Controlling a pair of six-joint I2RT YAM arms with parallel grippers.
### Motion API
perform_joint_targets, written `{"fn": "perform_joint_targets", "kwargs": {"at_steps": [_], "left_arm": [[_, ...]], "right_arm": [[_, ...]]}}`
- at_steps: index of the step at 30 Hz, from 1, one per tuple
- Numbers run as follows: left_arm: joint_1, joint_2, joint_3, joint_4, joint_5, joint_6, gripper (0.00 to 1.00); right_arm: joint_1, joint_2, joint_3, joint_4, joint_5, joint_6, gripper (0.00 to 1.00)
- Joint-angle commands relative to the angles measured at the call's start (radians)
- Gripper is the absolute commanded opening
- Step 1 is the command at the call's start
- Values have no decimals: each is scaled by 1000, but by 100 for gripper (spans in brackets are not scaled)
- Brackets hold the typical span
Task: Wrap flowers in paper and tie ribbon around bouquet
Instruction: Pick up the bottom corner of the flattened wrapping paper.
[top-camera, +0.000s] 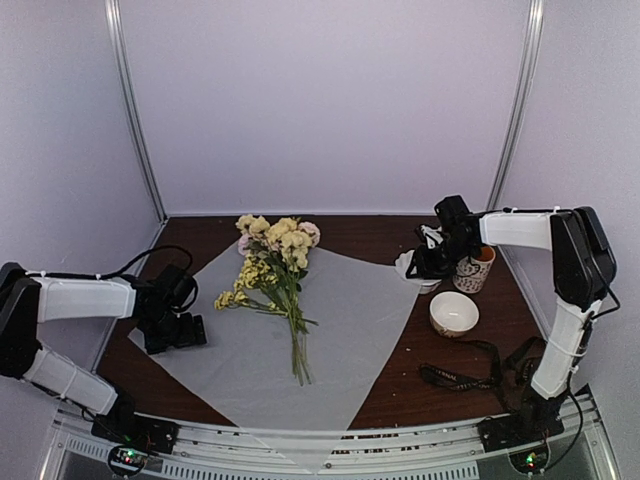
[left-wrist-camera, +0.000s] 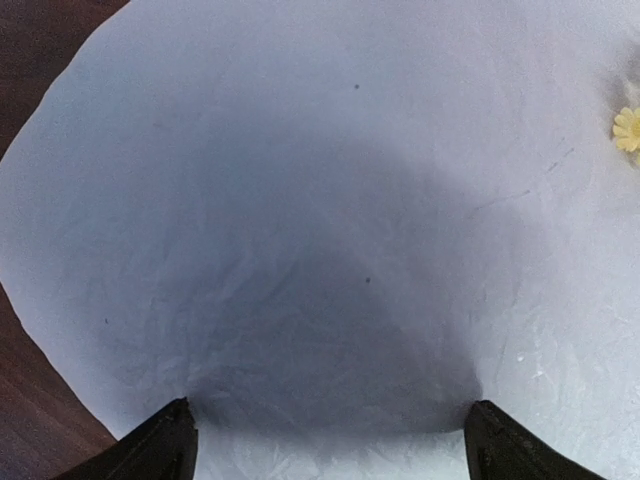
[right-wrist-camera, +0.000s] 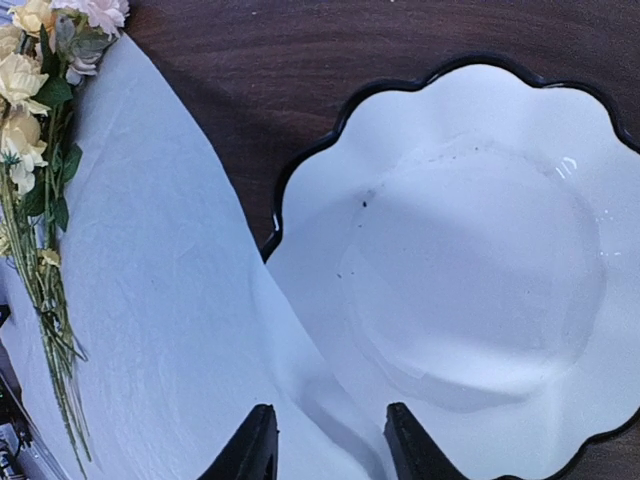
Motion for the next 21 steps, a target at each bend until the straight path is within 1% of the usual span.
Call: {"fn": "perform_joint_targets", "kwargs": {"at_steps": [1,2,3,6,10,16,21], "left_arm": [[-1,82,-24,27,3,18,96],[-2,92,-21,30,-1,21,96],[-2,100,-17,35,-3,22,96],[-2,129,-3,50,-10,30,96],[0,174,26,70,-37,53,96],[13,263,116,77,-77,115,97],[43,322,173,104,-84,172,97]], "right_arm": [[-26,-27,-25,93,-83,35,34],[-30,-29,-23,103,-91,42,30],[-31,-26,-18,101,-101,43,23],[-33,-22,-3,99,-121,52,0],[-39,-51,-5,82,-104,55,0],[-67,-178,-107,101,-34,72,0],[-67,-239,-194,105,-45,82,0]]}}
